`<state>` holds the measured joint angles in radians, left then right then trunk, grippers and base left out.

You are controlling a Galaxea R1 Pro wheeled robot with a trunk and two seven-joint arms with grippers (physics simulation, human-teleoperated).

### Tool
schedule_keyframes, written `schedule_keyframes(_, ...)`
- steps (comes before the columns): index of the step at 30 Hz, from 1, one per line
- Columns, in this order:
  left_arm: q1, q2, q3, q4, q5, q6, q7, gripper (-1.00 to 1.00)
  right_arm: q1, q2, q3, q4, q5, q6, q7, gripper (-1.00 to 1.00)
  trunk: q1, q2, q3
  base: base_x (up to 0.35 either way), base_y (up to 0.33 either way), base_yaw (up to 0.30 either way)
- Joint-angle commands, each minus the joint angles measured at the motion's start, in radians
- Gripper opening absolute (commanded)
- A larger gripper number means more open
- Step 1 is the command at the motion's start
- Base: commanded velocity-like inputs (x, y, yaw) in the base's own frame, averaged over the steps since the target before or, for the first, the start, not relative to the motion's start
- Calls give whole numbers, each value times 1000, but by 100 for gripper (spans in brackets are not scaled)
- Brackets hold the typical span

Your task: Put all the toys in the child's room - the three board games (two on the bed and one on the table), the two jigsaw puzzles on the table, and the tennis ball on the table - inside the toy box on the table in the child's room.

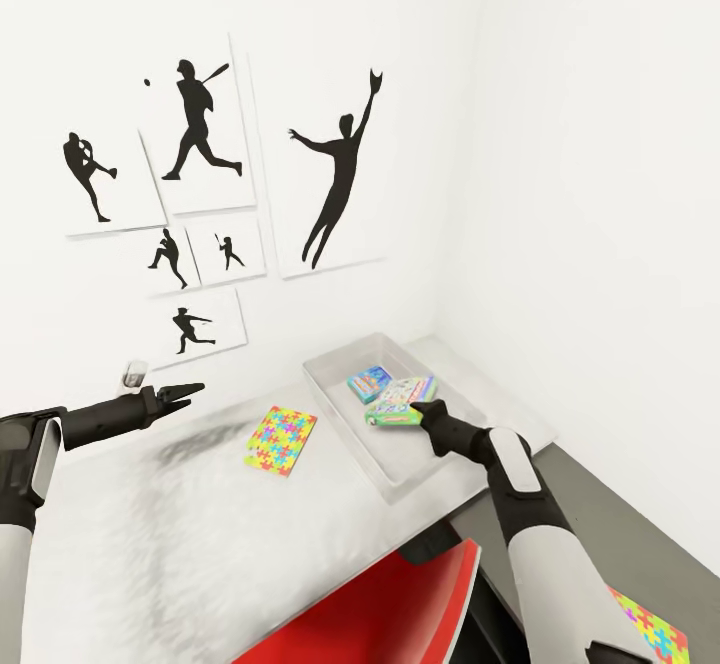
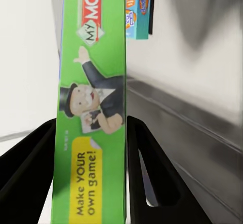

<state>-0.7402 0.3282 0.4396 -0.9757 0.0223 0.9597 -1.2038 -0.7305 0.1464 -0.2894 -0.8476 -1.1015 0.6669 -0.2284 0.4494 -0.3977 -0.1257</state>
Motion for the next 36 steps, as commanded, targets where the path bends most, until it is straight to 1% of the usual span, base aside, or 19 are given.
schedule_keyframes(1, -1, 0, 1, 0, 2, 10, -2, 100, -1, 1, -5, -1, -12, 4, -10, -100, 1, -2, -2, 0, 0, 0)
schedule_keyframes(9, -1, 0, 1, 0, 2, 10, -3, 100, 0, -2, -8, 20, -12, 6, -5, -100, 1, -2, -2, 0, 0, 0)
schedule_keyframes(19, -2, 0, 2, 0, 2, 10, -3, 100, 0, -3, -8, 22, -12, 5, -2, -100, 1, -2, -2, 0, 0, 0)
schedule_keyframes(20, -2, 0, 1, 0, 2, 10, -3, 100, 0, -3, -8, 22, -12, 5, -2, 100, 1, -2, -2, 0, 0, 0)
schedule_keyframes(36, -1, 0, 1, 0, 2, 9, -3, 100, 0, -4, -10, 22, -13, 5, -2, 100, 1, -2, -2, 0, 0, 0)
